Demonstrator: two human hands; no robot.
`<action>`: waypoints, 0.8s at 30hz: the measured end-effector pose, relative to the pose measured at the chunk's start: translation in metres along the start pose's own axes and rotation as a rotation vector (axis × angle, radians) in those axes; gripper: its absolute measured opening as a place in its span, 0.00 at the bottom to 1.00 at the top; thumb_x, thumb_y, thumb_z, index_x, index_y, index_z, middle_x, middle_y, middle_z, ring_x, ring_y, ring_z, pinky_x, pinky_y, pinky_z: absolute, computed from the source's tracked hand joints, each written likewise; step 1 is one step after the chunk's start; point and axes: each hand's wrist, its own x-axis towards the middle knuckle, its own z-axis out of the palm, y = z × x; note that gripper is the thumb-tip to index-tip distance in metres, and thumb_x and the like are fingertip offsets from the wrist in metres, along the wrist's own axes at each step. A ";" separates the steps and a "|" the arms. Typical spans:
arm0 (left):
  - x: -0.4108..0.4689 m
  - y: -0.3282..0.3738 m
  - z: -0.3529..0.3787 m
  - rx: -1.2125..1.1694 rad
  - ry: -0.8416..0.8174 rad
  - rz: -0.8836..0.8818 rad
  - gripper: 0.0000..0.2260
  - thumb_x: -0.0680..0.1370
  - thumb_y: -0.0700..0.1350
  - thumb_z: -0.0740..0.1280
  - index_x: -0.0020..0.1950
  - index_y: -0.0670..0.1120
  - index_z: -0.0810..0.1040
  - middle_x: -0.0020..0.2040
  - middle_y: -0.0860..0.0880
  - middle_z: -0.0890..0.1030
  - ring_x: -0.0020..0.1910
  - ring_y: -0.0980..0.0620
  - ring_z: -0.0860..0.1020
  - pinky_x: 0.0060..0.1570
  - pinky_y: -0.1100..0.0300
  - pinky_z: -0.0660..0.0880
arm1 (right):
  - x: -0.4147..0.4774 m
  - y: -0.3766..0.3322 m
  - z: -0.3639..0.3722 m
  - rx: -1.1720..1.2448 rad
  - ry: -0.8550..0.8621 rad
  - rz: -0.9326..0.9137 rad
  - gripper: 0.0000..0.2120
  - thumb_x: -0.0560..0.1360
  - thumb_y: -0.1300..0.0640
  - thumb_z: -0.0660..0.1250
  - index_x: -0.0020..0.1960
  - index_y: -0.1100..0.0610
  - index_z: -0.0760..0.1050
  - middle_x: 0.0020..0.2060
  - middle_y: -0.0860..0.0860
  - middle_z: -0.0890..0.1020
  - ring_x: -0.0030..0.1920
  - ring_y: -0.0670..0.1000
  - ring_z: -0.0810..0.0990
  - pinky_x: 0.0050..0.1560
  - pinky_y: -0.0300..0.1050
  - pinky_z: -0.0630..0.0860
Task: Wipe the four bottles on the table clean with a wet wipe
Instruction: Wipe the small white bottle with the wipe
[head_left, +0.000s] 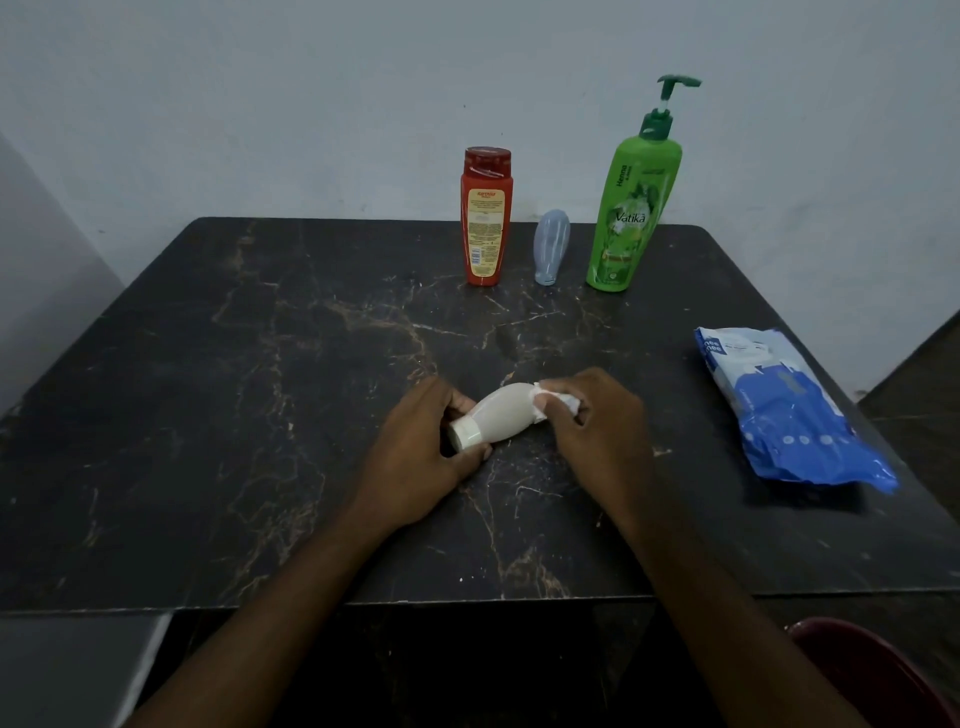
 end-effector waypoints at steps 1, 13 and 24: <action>0.000 0.001 0.000 0.003 0.002 0.004 0.16 0.70 0.48 0.79 0.52 0.52 0.76 0.50 0.58 0.78 0.48 0.60 0.75 0.43 0.60 0.74 | 0.000 0.000 -0.001 0.015 0.009 0.009 0.08 0.77 0.54 0.69 0.56 0.52 0.82 0.50 0.48 0.81 0.48 0.43 0.78 0.53 0.36 0.75; 0.000 0.003 0.000 -0.001 0.024 -0.007 0.15 0.70 0.49 0.79 0.51 0.53 0.77 0.47 0.58 0.79 0.46 0.60 0.77 0.41 0.61 0.75 | -0.015 -0.015 0.010 0.002 -0.127 -0.392 0.09 0.77 0.61 0.68 0.57 0.56 0.81 0.51 0.47 0.77 0.48 0.44 0.77 0.49 0.33 0.73; -0.001 0.004 -0.002 0.003 0.026 -0.016 0.16 0.69 0.45 0.79 0.51 0.51 0.77 0.47 0.58 0.79 0.45 0.60 0.76 0.39 0.68 0.71 | -0.009 -0.016 0.007 0.033 -0.066 -0.214 0.10 0.78 0.61 0.67 0.58 0.56 0.81 0.52 0.46 0.76 0.49 0.43 0.77 0.49 0.28 0.71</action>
